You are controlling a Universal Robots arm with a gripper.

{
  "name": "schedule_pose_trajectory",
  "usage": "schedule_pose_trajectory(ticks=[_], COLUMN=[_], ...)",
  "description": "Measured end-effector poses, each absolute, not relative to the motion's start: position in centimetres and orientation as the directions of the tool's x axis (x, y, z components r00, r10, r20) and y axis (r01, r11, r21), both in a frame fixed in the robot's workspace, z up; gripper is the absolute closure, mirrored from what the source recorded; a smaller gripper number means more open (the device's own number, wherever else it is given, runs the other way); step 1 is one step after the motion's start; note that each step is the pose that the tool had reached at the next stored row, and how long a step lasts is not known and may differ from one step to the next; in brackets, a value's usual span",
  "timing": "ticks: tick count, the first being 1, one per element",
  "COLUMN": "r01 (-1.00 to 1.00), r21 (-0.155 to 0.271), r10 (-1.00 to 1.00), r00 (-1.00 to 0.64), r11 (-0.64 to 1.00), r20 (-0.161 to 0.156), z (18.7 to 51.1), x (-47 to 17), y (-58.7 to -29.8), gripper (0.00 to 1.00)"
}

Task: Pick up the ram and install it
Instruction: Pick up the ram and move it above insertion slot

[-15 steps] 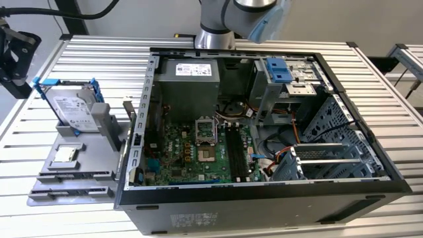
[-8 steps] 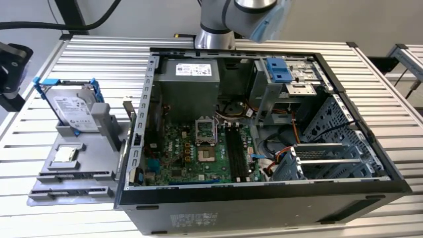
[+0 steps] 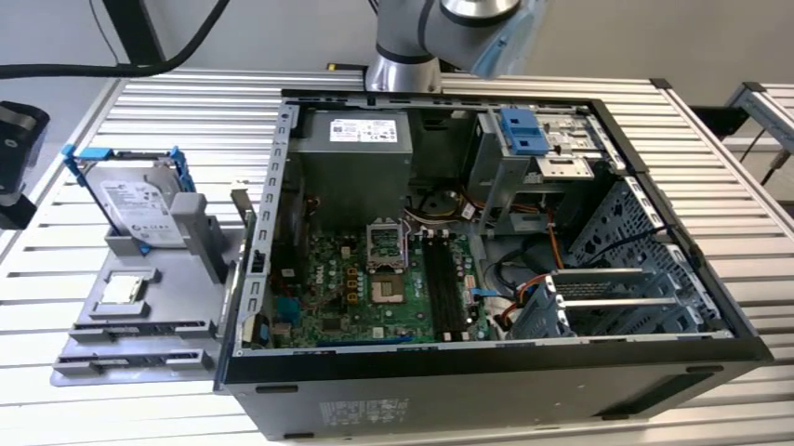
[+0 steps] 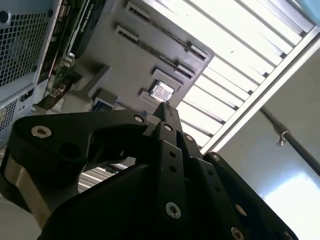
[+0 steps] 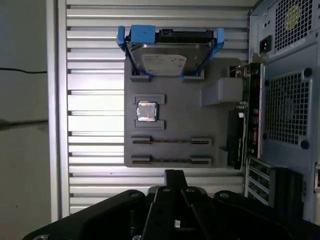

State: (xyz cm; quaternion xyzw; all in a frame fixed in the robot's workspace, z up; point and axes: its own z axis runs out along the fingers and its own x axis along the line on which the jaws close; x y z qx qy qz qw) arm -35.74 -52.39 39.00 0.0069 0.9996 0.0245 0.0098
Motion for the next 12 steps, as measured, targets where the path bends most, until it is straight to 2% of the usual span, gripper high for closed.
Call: schedule_pose_trajectory(ticks=[12], r01=[0.019], r21=[0.049], r10=[0.02], r00=[-1.0], r11=[0.999], r20=[-0.019], z=[38.99], x=[-35.74], y=[-52.87], gripper=[1.0])
